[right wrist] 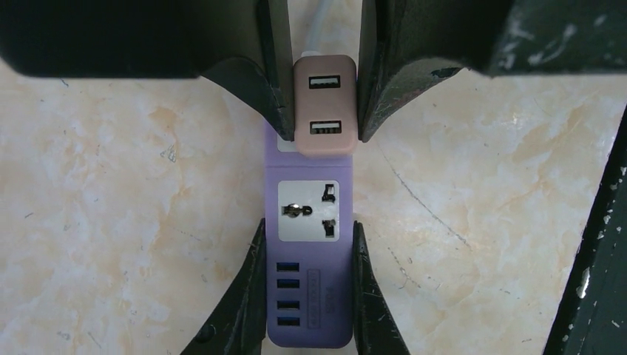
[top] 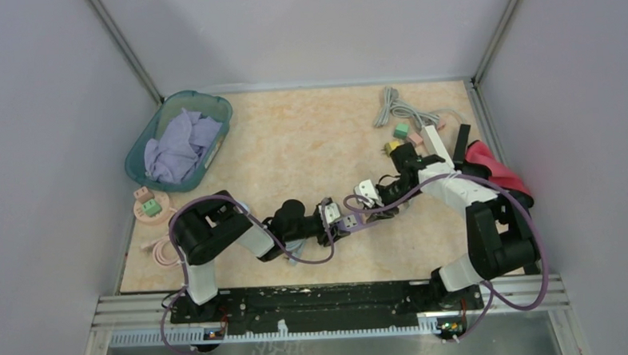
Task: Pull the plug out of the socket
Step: Remove the plug from the socket.
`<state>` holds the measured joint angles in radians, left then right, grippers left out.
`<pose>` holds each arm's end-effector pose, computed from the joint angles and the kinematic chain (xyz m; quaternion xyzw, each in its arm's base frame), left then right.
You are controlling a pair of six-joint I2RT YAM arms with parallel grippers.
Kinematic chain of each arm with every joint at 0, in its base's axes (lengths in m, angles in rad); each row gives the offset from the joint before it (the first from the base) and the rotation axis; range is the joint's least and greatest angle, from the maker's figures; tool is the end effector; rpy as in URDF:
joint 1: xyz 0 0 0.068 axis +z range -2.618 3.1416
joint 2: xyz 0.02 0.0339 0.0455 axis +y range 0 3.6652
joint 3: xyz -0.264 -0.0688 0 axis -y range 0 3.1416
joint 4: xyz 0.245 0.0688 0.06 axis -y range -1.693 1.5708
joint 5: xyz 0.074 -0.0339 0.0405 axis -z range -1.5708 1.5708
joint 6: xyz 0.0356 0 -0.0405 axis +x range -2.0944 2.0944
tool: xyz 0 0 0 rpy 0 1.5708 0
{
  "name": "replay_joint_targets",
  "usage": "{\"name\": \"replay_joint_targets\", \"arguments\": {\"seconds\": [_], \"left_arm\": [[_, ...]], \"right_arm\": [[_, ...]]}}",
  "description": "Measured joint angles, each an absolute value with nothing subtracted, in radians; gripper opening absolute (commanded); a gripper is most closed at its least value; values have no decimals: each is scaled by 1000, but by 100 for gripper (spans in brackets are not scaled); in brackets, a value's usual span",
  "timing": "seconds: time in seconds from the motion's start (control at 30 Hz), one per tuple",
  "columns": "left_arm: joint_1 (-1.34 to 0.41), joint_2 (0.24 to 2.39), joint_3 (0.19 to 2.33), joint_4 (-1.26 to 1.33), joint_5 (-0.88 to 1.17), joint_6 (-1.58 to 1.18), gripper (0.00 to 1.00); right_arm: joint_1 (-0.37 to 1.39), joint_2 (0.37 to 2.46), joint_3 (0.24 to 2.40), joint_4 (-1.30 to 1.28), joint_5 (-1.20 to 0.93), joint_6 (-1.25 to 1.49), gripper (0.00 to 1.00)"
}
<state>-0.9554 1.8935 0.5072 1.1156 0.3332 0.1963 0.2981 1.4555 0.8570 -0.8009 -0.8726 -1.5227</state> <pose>0.1702 -0.2610 0.1053 0.5117 0.6038 -0.3437 0.5055 0.2237 0.0973 0.1918 -0.7353 0.5254 0.3000 0.3055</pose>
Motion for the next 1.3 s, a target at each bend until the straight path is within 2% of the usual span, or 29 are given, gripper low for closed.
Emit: {"name": "replay_joint_targets", "arguments": {"seconds": [0.17, 0.6, 0.8, 1.03, 1.3], "left_arm": [[-952, 1893, 507, 1115, 347, 196, 4], [-942, 1893, 510, 1107, 368, 187, 4], [-943, 1898, 521, 1105, 371, 187, 4], [-943, 1898, 525, 1096, 386, 187, 4], [-940, 1898, 525, 1085, 389, 177, 4]], "right_arm": [[319, 1456, 856, -812, -883, -1566, 0], [314, 1455, 856, -745, -879, -1370, 0], [258, 1455, 856, -805, -932, -1473, 0], [272, 1455, 839, -827, -968, -1570, 0], [309, 1452, 839, -739, -956, -1386, 0]]}}
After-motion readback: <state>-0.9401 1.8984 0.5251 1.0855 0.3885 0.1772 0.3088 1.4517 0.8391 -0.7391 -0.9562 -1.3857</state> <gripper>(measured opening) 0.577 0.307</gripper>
